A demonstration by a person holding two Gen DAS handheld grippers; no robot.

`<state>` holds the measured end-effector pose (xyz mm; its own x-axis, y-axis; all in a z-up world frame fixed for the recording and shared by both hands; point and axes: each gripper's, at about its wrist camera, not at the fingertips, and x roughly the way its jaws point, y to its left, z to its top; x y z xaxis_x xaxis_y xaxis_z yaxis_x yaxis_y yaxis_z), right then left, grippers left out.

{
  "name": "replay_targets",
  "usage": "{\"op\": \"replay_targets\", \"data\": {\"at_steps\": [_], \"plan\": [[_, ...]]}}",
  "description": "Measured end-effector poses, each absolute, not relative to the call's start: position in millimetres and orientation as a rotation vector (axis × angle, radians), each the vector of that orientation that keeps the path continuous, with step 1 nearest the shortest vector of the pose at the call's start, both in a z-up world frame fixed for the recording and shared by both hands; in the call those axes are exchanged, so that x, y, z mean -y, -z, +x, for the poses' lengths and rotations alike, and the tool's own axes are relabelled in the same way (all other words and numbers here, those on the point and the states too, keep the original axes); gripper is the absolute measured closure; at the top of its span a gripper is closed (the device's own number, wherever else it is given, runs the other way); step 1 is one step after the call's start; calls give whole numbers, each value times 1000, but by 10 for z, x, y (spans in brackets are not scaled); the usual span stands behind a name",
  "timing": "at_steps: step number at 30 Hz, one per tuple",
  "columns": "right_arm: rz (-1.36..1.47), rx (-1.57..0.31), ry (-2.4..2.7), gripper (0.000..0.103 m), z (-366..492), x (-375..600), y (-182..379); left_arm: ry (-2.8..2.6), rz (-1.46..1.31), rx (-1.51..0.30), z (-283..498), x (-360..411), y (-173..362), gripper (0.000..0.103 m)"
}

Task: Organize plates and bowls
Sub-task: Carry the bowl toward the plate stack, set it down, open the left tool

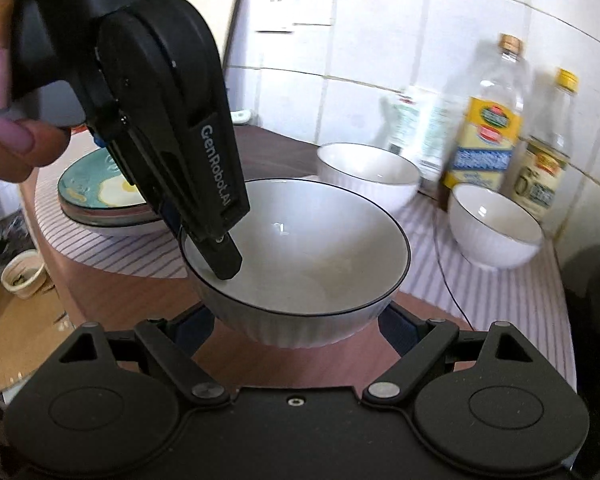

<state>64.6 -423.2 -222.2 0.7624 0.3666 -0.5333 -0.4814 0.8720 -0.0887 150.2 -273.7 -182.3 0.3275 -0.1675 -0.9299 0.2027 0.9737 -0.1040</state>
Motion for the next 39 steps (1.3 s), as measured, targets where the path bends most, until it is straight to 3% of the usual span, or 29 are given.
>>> {"op": "replay_targets", "data": {"at_steps": [10, 12, 14, 26, 39], "plan": [[-241, -577, -476, 11, 880, 4110, 2375, 204, 35, -1241, 1582, 2695, 1958, 86], [-243, -642, -439, 8, 887, 4085, 2349, 201, 37, -1249, 1568, 2685, 1911, 79], [-291, -707, -398, 8, 871, 4033, 2303, 193, 47, -1253, 1535, 2665, 1834, 63], [-45, -830, -340, 8, 596, 4573, 1732, 226, 67, -1240, 1334, 2618, 1207, 46], [339, -818, -242, 20, 630, 5236, 1071, 327, 78, -1207, 1382, 2738, 807, 41]]}}
